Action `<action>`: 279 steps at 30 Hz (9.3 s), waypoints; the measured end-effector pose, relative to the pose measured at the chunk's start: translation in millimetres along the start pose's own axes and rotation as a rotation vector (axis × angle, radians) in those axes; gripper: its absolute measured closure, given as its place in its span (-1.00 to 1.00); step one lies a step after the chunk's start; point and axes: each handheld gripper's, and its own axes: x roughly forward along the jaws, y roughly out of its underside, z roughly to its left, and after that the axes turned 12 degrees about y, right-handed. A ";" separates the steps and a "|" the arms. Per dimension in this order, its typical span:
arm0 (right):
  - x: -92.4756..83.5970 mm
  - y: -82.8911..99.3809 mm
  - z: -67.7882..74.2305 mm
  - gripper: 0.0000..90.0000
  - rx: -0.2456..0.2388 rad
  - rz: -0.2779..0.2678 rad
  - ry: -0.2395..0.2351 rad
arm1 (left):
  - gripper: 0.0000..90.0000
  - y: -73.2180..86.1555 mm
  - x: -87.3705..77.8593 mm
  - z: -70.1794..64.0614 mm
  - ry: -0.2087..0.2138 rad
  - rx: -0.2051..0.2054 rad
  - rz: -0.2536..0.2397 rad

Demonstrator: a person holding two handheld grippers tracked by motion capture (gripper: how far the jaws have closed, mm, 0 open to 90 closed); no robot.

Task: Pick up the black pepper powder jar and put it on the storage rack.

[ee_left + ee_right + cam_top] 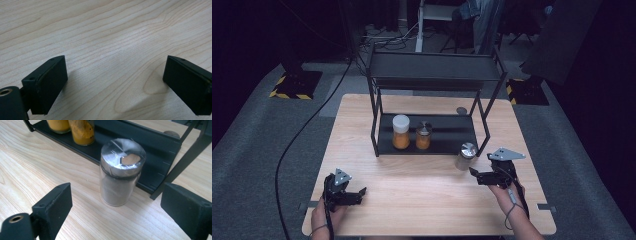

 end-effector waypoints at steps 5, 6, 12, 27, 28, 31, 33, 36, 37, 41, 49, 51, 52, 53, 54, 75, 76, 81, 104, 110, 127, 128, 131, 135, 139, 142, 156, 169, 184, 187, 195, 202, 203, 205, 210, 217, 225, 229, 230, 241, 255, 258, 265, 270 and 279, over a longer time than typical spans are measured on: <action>3.6 6.7 -2.9 -0.77 0.005 -0.004 -0.002 | -0.87 0.0 0.0 -0.2 -0.001 0.000 0.000; 4.7 8.1 -3.4 -0.77 0.004 -0.005 -0.001 | -0.87 0.1 0.0 -0.2 -0.001 0.000 0.000; 9.8 12.4 -5.4 -0.77 0.011 -0.005 0.001 | -0.87 0.3 0.0 -0.6 -0.002 -0.001 -0.001; 35.4 2.9 -3.3 -0.73 0.007 0.012 -0.010 | -0.87 -1.3 2.2 -2.4 -0.018 -0.020 -0.005; 37.4 2.0 -3.5 -0.73 0.005 0.014 -0.011 | -0.87 -1.5 2.5 -2.3 -0.018 -0.020 -0.006; 41.9 -0.5 -3.6 -0.72 0.003 0.016 -0.015 | -0.87 -2.0 2.6 -2.5 -0.019 -0.021 -0.004; 44.8 -2.0 -4.1 -0.70 0.005 0.017 -0.022 | -0.87 -2.0 2.6 -2.8 -0.020 -0.022 -0.004; 50.2 -5.1 -4.6 -0.65 0.004 0.023 -0.036 | -0.87 -1.9 2.6 -3.0 -0.021 -0.022 -0.004; 50.2 -5.1 -4.6 -0.65 0.004 0.023 -0.036 | -0.87 -1.9 2.6 -3.0 -0.021 -0.022 -0.004; 58.6 -9.6 -2.3 -0.60 0.003 0.033 -0.037 | -0.87 -1.9 2.7 -3.2 -0.022 -0.023 -0.005; 71.4 -15.0 -0.6 -0.54 0.003 0.048 -0.034 | -0.87 -1.8 2.7 -3.5 -0.023 -0.024 -0.005; 74.0 -15.5 -1.4 -0.49 0.005 0.050 -0.036 | -0.87 -1.8 2.7 -3.5 -0.023 -0.024 -0.005; 75.4 -15.4 -2.3 -0.47 0.011 0.053 -0.042 | -0.87 -1.7 2.7 -3.5 -0.023 -0.024 -0.006; 76.7 -15.4 -3.0 -0.46 0.016 0.055 -0.044 | -0.87 -1.7 2.7 -3.6 -0.023 -0.024 -0.006; 77.5 -15.2 -3.4 -0.44 0.019 0.055 -0.046 | -0.87 -1.7 2.7 -3.6 -0.023 -0.024 -0.006; 77.7 -15.0 -7.6 -0.31 0.003 0.049 -0.068 | -0.87 -1.7 2.5 -3.9 -0.024 -0.025 -0.005; 77.2 -15.3 -7.1 -0.31 0.004 0.051 -0.067 | -0.87 -1.7 2.5 -3.9 -0.024 -0.025 -0.005; 71.8 -17.7 -6.5 -0.31 0.004 0.050 -0.066 | -0.87 -1.7 2.5 -3.9 -0.024 -0.025 -0.005; 31.7 -64.0 -6.1 -0.31 -0.043 0.028 -0.075 | -0.87 -2.7 2.9 -3.5 -0.023 -0.026 -0.003; 29.0 -76.8 -7.2 -0.31 -0.056 0.028 -0.071 | -0.87 -2.7 2.9 -3.6 -0.024 -0.026 -0.003; 38.0 -114.4 -9.9 -0.31 -0.074 0.020 -0.065 | -0.87 -2.6 3.1 -4.0 -0.026 -0.028 -0.004; 39.1 -116.3 -9.6 -0.31 -0.074 0.020 -0.062 | -0.87 -2.7 3.0 -4.0 -0.026 -0.027 -0.003; 43.5 -122.1 -9.2 -0.31 -0.072 0.020 -0.065 | -0.87 -2.6 3.1 -4.0 -0.026 -0.028 -0.004; 50.1 -128.3 -6.6 -0.31 -0.078 0.023 -0.062 | -0.87 -2.7 3.0 -4.0 -0.026 -0.027 -0.003; 56.2 -131.5 -5.0 -0.31 -0.086 0.026 -0.060 | -0.87 -2.7 3.0 -4.0 -0.026 -0.027 -0.003; 62.5 -133.9 -4.4 -0.31 -0.086 0.033 -0.057 | -0.87 -2.7 3.0 -4.1 -0.026 -0.028 -0.003; 95.7 -127.8 -4.2 -0.31 -0.066 0.059 -0.059 | -0.87 -2.5 3.1 -4.3 -0.027 -0.028 -0.004; 122.3 -115.6 -0.7 -0.31 -0.051 0.087 -0.059 | -0.87 -2.3 3.1 -4.4 -0.028 -0.029 -0.005; 140.5 -105.0 0.6 -0.31 -0.039 0.096 -0.060 | -0.87 -2.3 3.1 -4.5 -0.028 -0.029 -0.005; 143.0 -103.1 0.1 -0.31 -0.033 0.099 -0.054 | -0.87 -2.3 3.1 -4.5 -0.028 -0.029 -0.005; 145.8 -97.0 -3.2 -0.31 -0.014 0.093 -0.054 | -0.87 -2.4 3.1 -4.4 -0.028 -0.029 -0.005; 145.8 -95.5 -6.6 -0.32 -0.024 0.090 -0.072 | -0.87 -2.3 3.1 -4.4 -0.028 -0.029 -0.005; 145.2 -95.2 -10.0 -0.33 -0.014 0.090 -0.084 | -0.87 -2.3 3.1 -4.4 -0.028 -0.029 -0.005; 141.2 -93.0 -14.6 -0.41 0.001 0.069 -0.096 | -0.87 -2.4 3.1 -4.4 -0.028 -0.029 -0.005; 124.2 -96.1 -20.1 -0.59 -0.004 0.037 -0.087 | -0.87 -2.5 3.2 -4.6 -0.029 -0.031 -0.005; 95.8 -97.5 -26.1 -0.73 -0.022 -0.004 -0.092 | -0.87 -2.5 3.2 -4.6 -0.029 -0.031 -0.005; 61.3 -93.0 -30.1 -0.83 -0.051 -0.049 -0.103 | -0.87 -2.5 3.2 -4.6 -0.029 -0.031 -0.005; 46.7 -87.2 -32.8 -0.83 -0.052 -0.071 -0.108 | -0.87 -2.7 3.4 -4.8 -0.032 -0.033 -0.005; 42.1 -85.0 -34.1 -0.83 -0.051 -0.078 -0.110 | -0.87 -2.8 3.4 -4.8 -0.032 -0.033 -0.005; 3.8 -57.9 -48.4 -0.84 -0.035 -0.095 -0.107 | -0.87 -2.7 3.8 -4.7 -0.033 -0.034 -0.007; -8.0 -30.7 -58.5 -0.84 -0.024 -0.065 -0.106 | -0.87 -2.7 3.8 -4.9 -0.034 -0.034 -0.007; -8.3 -26.5 -60.2 -0.84 -0.024 -0.067 -0.108 | -0.87 -2.7 3.8 -4.8 -0.033 -0.034 -0.007; -9.1 -8.3 -63.7 -0.84 -0.006 -0.068 -0.104 | -0.87 -2.8 3.8 -4.8 -0.033 -0.034 -0.007; -9.5 7.8 -67.7 -0.84 0.016 -0.074 -0.107 | -0.87 -2.6 3.6 -5.3 -0.035 -0.037 -0.007; -3.6 31.1 -69.2 -0.84 0.021 -0.060 -0.104 | -0.87 -2.6 3.6 -5.4 -0.035 -0.037 -0.007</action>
